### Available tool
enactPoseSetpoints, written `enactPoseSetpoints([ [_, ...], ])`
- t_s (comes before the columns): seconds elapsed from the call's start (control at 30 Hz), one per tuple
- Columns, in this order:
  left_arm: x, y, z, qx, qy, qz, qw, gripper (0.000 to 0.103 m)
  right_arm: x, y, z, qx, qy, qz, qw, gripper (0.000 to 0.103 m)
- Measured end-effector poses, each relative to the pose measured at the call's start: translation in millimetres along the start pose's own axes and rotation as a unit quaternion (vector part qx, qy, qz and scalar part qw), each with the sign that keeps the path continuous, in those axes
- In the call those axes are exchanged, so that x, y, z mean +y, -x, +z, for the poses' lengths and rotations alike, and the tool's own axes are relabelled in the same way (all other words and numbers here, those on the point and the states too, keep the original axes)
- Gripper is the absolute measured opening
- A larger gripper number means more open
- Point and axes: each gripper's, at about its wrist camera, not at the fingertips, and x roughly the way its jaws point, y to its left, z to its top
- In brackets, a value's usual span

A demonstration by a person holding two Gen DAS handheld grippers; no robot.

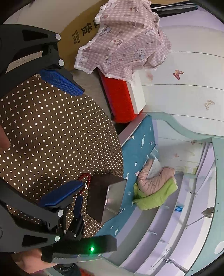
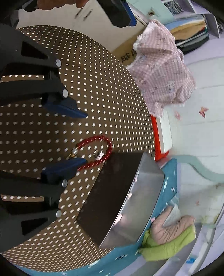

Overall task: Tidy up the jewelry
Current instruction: 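Withdraw both open tools from the box, then grasp red bead bracelet with right gripper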

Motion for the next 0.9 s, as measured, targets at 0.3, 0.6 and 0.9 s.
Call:
enactPoseSetpoints([
  [0.3, -2, -20, 0, 0.016, -0.002, 0.003, 0.9999, 0.098, -6, 6, -17, 0.013, 0.007, -0.015, 1.0, 0.007],
  [0.6, -42, -50, 2, 0.03, -0.047, -0.034, 0.9979, 0.098, -28, 46, -50, -0.026, -0.07, 0.012, 0.997, 0.006],
  [0.9, -77, -68, -8, 0.051, -0.085, -0.064, 0.993, 0.098, -61, 92, -51, -0.09, -0.155, 0.082, 0.98, 0.006],
])
